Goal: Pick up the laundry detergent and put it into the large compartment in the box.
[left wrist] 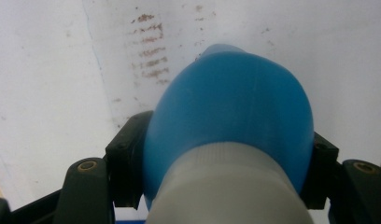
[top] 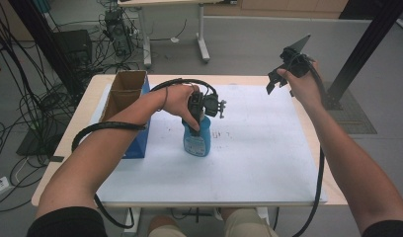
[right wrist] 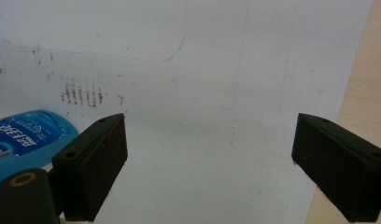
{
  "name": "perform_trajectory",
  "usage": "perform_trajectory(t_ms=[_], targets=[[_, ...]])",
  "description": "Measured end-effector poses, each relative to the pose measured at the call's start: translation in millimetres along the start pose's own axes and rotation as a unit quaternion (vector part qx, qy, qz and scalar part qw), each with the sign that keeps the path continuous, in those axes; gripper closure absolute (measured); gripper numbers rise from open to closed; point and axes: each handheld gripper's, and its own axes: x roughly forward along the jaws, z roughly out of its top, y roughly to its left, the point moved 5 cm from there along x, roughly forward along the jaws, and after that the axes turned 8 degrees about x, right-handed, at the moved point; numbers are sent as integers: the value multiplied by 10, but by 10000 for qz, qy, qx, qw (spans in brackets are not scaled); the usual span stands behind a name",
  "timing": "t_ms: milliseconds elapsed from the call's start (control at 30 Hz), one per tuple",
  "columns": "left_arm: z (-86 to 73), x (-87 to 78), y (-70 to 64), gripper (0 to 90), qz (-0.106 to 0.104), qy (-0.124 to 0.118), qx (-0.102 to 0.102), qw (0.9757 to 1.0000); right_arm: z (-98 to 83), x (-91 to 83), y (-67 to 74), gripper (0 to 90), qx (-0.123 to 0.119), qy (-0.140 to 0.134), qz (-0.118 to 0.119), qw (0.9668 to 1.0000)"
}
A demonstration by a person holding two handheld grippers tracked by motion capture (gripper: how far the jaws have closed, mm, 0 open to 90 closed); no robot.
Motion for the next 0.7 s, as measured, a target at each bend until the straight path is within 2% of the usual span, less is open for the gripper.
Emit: perform_trajectory(t_ms=[700], targets=[[27,0,12,344,-43,62,11,10000,8,10,14,106,-14,11,-20,10000]])
